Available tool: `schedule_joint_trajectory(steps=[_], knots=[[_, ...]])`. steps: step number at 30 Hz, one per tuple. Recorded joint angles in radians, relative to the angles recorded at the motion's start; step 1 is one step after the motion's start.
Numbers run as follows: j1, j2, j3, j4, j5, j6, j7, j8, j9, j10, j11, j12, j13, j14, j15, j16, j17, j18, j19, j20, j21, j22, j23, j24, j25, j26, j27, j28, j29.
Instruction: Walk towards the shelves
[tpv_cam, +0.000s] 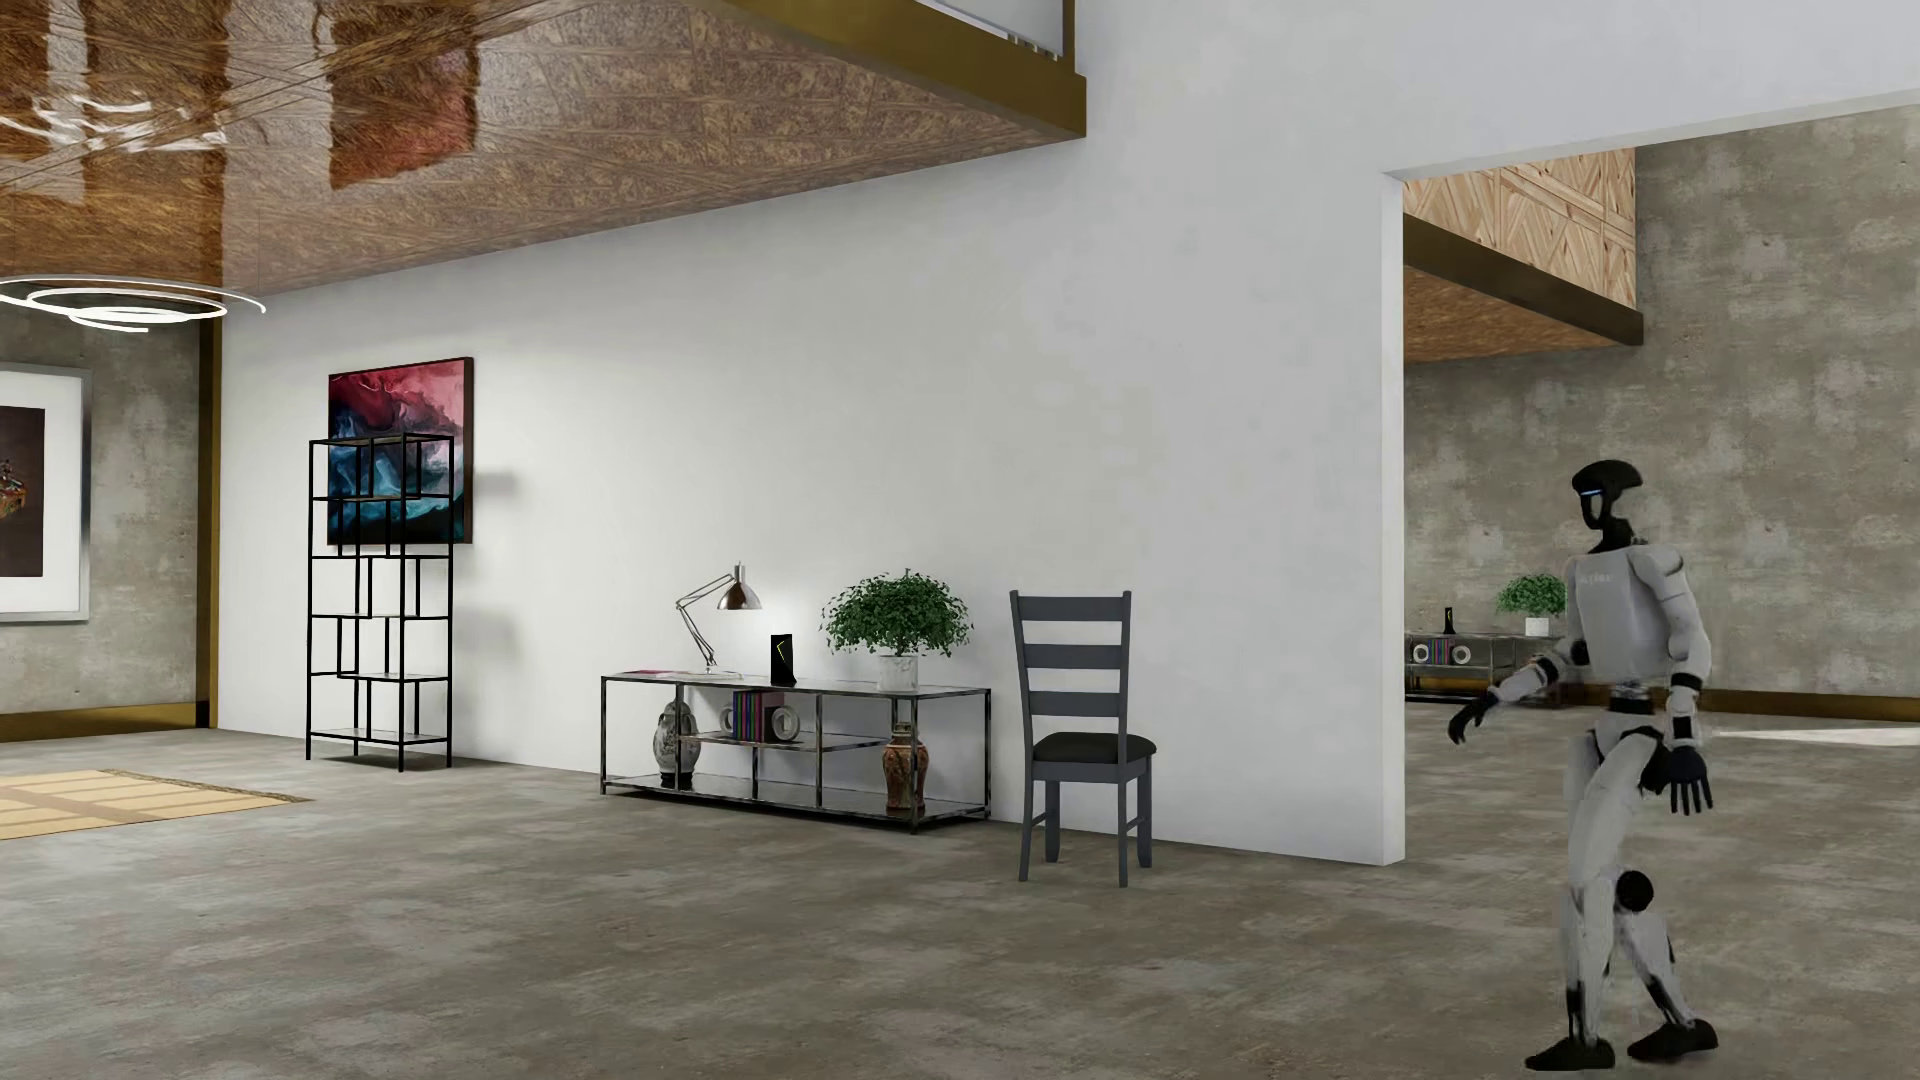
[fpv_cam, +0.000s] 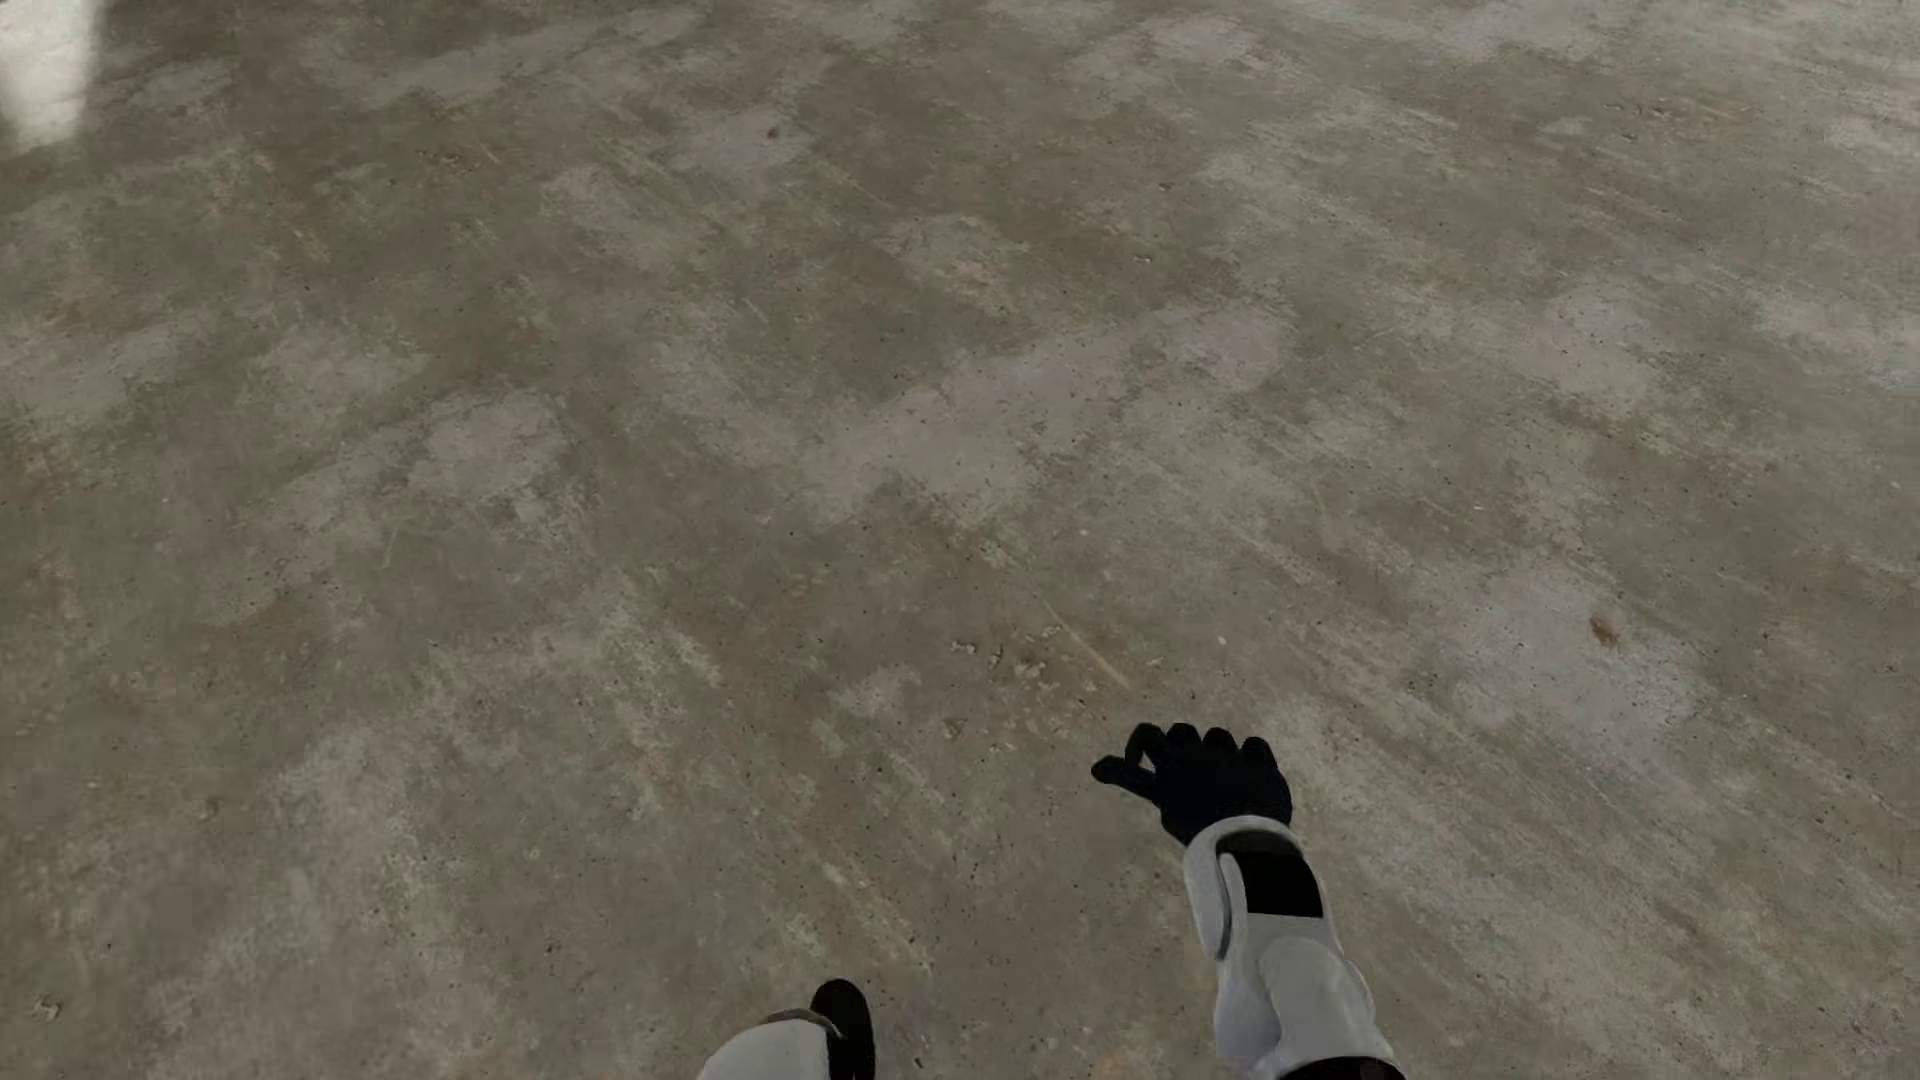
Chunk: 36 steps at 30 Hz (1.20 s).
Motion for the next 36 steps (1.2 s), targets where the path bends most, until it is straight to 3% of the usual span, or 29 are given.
schedule_joint_trajectory(steps=[1, 2, 3, 4, 5, 7, 8, 9, 10, 11, 12, 13, 16, 19, 20, 21, 22, 24, 26, 27, 28, 30, 31, 32, 34, 35, 36], knots=[[0.023, 0.037, 0.000, -0.082, 0.001, 0.002, -0.064, 0.022, 0.001, -0.253, -0.016, 0.004, -0.008, -0.008, -0.017, 0.000, -0.017, -0.040, 0.000, -0.011, 0.006, -0.002, -0.054, 0.014, 0.023, 0.001, 0.003, -0.020, -0.014], [0.014, 0.073, -0.004, -0.148, 0.001, 0.003, -0.108, 0.029, 0.005, -0.359, -0.016, 0.005, -0.006, -0.029, -0.033, 0.008, -0.035, -0.161, 0.001, -0.017, 0.008, -0.009, -0.089, 0.025, 0.050, 0.002, 0.006, -0.035, -0.031], [0.005, 0.108, -0.007, -0.200, 0.000, 0.003, -0.129, 0.026, 0.010, -0.373, -0.005, 0.002, 0.001, -0.023, -0.046, 0.015, -0.046, -0.193, 0.000, -0.011, 0.000, -0.021, -0.102, 0.026, 0.087, 0.001, 0.020, -0.036, -0.045], [-0.006, 0.142, -0.006, -0.243, 0.000, 0.000, -0.171, 0.022, 0.013, -0.311, 0.010, -0.003, 0.011, -0.009, -0.053, 0.023, -0.048, -0.195, -0.002, 0.001, -0.013, -0.033, -0.088, 0.024, 0.137, -0.003, 0.038, -0.023, -0.056], [-0.015, 0.178, 0.002, -0.274, 0.001, -0.006, -0.222, 0.028, 0.013, -0.211, 0.043, 0.001, 0.014, 0.010, -0.036, 0.025, -0.045, -0.162, -0.001, 0.025, -0.013, -0.050, -0.037, 0.017, 0.172, -0.002, 0.068, -0.001, -0.045], [-0.003, 0.222, 0.021, -0.252, -0.012, -0.026, -0.190, 0.051, 0.009, -0.046, 0.140, 0.024, 0.005, 0.094, 0.074, -0.002, -0.036, -0.061, 0.003, 0.105, 0.018, -0.093, 0.138, -0.038, 0.166, 0.004, 0.143, 0.067, 0.007], [-0.008, 0.203, 0.030, -0.223, -0.023, -0.041, -0.144, 0.056, 0.009, 0.050, 0.248, 0.033, 0.005, 0.024, 0.165, -0.014, -0.026, -0.032, 0.034, 0.141, 0.040, -0.102, 0.244, -0.072, 0.130, 0.006, 0.193, 0.096, 0.034], [-0.005, 0.144, 0.040, -0.194, -0.042, -0.056, -0.100, 0.049, 0.010, 0.125, 0.417, 0.030, 0.011, -0.052, 0.247, -0.026, -0.020, -0.019, 0.155, 0.170, 0.067, -0.094, 0.341, -0.105, 0.078, 0.016, 0.239, 0.114, 0.064], [0.017, 0.060, 0.048, -0.165, -0.073, -0.070, -0.058, 0.025, 0.010, 0.162, 0.608, 0.015, 0.030, -0.113, 0.322, -0.027, -0.018, -0.013, 0.342, 0.173, 0.094, -0.068, 0.417, -0.115, 0.030, 0.033, 0.260, 0.109, 0.110], [0.053, -0.039, 0.051, -0.139, -0.135, -0.085, -0.016, -0.020, 0.011, 0.172, 0.777, -0.012, 0.061, -0.161, 0.407, -0.016, -0.020, -0.014, 0.384, 0.158, 0.111, -0.033, 0.451, -0.101, -0.010, 0.054, 0.261, 0.092, 0.131], [0.096, -0.144, 0.045, -0.118, -0.212, -0.100, 0.022, -0.061, 0.011, 0.167, 0.905, -0.048, 0.106, -0.198, 0.377, 0.001, -0.022, -0.017, 0.340, 0.129, 0.107, 0.003, 0.448, -0.075, -0.030, 0.073, 0.256, 0.069, 0.125], [0.145, -0.244, 0.031, -0.106, -0.279, -0.114, 0.054, -0.095, 0.011, 0.149, 0.989, -0.086, 0.163, -0.226, 0.313, 0.024, -0.018, -0.023, 0.300, 0.085, 0.072, 0.034, 0.414, -0.037, -0.013, 0.067, 0.254, 0.045, 0.087], [0.301, -0.499, -0.034, -0.111, -0.406, -0.143, 0.126, -0.162, 0.011, 0.055, 0.979, -0.204, 0.362, -0.288, 0.260, 0.095, -0.016, -0.035, 0.250, -0.040, -0.083, 0.079, 0.273, 0.068, 0.155, 0.017, 0.247, 0.022, -0.005], [0.431, -0.653, -0.084, -0.124, -0.437, -0.152, 0.189, -0.251, 0.009, -0.020, 0.597, -0.343, 0.461, -0.355, 0.239, 0.149, -0.005, -0.052, 0.191, -0.082, -0.158, 0.047, 0.235, 0.045, 0.285, -0.030, 0.276, 0.057, -0.015], [0.471, -0.655, -0.093, -0.129, -0.426, -0.154, 0.207, -0.307, 0.009, -0.054, 0.369, -0.389, 0.470, -0.370, 0.270, 0.173, -0.001, -0.060, 0.217, -0.090, -0.161, 0.028, 0.259, 0.032, 0.290, -0.041, 0.293, 0.074, -0.004], [0.513, -0.637, -0.100, -0.138, -0.386, -0.153, 0.223, -0.329, 0.008, -0.090, 0.107, -0.435, 0.477, -0.384, 0.305, 0.189, 0.003, -0.069, 0.228, -0.094, -0.157, 0.013, 0.284, 0.018, 0.275, -0.037, 0.308, 0.091, 0.009], [0.561, -0.645, -0.107, -0.151, -0.337, -0.150, 0.233, -0.281, 0.009, -0.131, -0.085, -0.479, 0.486, -0.393, 0.288, 0.196, 0.003, -0.078, 0.245, -0.098, -0.144, 0.001, 0.308, 0.000, 0.240, -0.031, 0.315, 0.099, 0.044], [0.668, -0.669, -0.113, -0.172, -0.274, -0.140, 0.265, -0.192, 0.011, -0.188, -0.159, -0.530, 0.493, -0.417, 0.245, 0.203, -0.017, -0.102, 0.273, -0.095, -0.087, -0.023, 0.348, -0.042, 0.119, -0.033, 0.268, 0.123, 0.126], [0.756, -0.679, -0.121, -0.160, -0.250, -0.124, 0.291, -0.199, 0.016, -0.160, 0.010, -0.522, 0.474, -0.409, 0.314, 0.204, -0.012, -0.130, 0.177, -0.103, -0.083, -0.065, 0.357, -0.075, 0.031, -0.048, 0.220, 0.134, 0.186], [0.788, -0.660, -0.128, -0.141, -0.251, -0.109, 0.280, -0.217, 0.017, -0.121, 0.070, -0.512, 0.475, -0.359, 0.371, 0.201, 0.011, -0.130, 0.124, -0.128, -0.119, -0.077, 0.337, -0.074, 0.019, -0.060, 0.218, 0.146, 0.173], [0.789, -0.637, -0.132, -0.106, -0.249, -0.092, 0.269, -0.241, 0.020, -0.026, 0.127, -0.495, 0.472, -0.273, 0.380, 0.194, 0.047, -0.113, 0.101, -0.150, -0.164, -0.083, 0.318, -0.067, 0.028, -0.059, 0.231, 0.147, 0.138], [0.688, -0.587, -0.122, 0.009, -0.213, -0.047, 0.232, -0.261, 0.030, 0.326, 0.217, -0.438, 0.430, -0.066, 0.275, 0.182, 0.112, -0.058, 0.080, -0.184, -0.221, -0.102, 0.322, -0.023, 0.059, -0.033, 0.256, 0.126, 0.086], [0.597, -0.540, -0.107, 0.055, -0.187, -0.026, 0.174, -0.257, 0.035, 0.523, 0.224, -0.406, 0.392, 0.043, 0.231, 0.164, 0.124, -0.065, 0.082, -0.181, -0.210, -0.109, 0.341, -0.020, 0.048, -0.016, 0.256, 0.111, 0.082], [0.489, -0.479, -0.090, 0.056, -0.159, -0.009, 0.094, -0.248, 0.038, 0.681, 0.208, -0.370, 0.342, 0.033, 0.198, 0.148, 0.124, -0.025, 0.089, -0.172, -0.172, -0.115, 0.368, -0.027, 0.015, 0.000, 0.244, 0.095, 0.093], [0.285, -0.345, -0.062, 0.025, -0.125, 0.007, -0.031, -0.221, 0.039, 0.871, 0.140, -0.290, 0.225, -0.050, 0.153, 0.113, 0.097, -0.020, 0.102, -0.138, -0.044, -0.121, 0.403, -0.056, -0.098, 0.003, 0.193, 0.063, 0.116], [0.197, -0.280, -0.048, 0.023, -0.114, 0.008, -0.066, -0.203, 0.037, 0.897, 0.105, -0.247, 0.165, -0.042, 0.133, 0.105, 0.084, -0.038, 0.109, -0.121, 0.008, -0.120, 0.402, -0.071, -0.137, 0.000, 0.159, 0.039, 0.111], [0.115, -0.222, -0.033, 0.026, -0.106, 0.007, -0.086, -0.183, 0.036, 0.878, 0.080, -0.212, 0.103, -0.035, 0.110, 0.095, 0.078, -0.023, 0.117, -0.105, 0.046, -0.118, 0.385, -0.085, -0.149, 0.003, 0.125, 0.012, 0.103]])
